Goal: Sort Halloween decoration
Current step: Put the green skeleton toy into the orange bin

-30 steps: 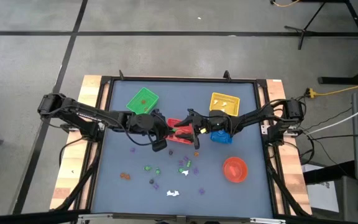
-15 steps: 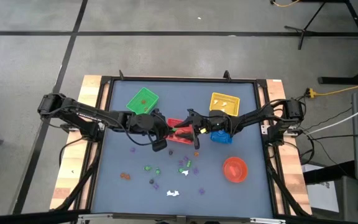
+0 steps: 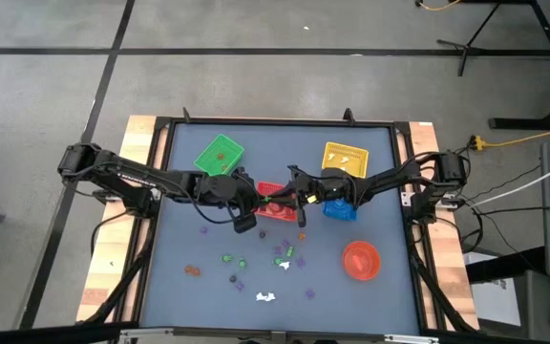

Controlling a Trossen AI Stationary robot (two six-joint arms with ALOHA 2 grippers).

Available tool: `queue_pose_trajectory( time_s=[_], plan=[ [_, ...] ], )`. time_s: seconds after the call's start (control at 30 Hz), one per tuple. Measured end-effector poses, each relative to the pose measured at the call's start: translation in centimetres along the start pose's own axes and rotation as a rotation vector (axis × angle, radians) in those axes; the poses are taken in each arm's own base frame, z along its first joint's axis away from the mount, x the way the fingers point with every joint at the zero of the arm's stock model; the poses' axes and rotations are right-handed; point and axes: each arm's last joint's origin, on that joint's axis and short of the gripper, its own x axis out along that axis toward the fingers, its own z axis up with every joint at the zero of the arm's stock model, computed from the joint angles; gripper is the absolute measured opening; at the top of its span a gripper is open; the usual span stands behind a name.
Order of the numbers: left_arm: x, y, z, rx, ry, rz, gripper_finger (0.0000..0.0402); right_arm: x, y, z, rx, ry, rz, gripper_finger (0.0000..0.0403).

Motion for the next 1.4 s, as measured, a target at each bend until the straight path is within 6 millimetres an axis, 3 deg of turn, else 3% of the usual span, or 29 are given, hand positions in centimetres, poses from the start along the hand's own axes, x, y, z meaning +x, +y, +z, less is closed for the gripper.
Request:
queue_pose_trajectory(
  time_s=[0.17,0.6,1.07,1.4],
  plan=[
    [0.0,0.0,0.0,0.000,0.001,0.000,0.0034,0.0,0.0,0.0,0.000,0.001,0.000,0.0013],
    [0.0,0.0,0.0,0.000,-0.001,0.000,0.0036,0.0,0.0,0.0,0.000,0.000,0.000,0.0019],
    [0.0,0.0,0.1,-0.002,-0.006,-0.001,0.0147,0.0,0.1,0.0,-0.005,0.003,0.036,0.0020],
    [0.0,-0.3,-0.1,0.002,0.010,-0.039,0.0164,-1.0,0.2,1.4,0.004,0.063,0.054,0.0021]
  ],
)
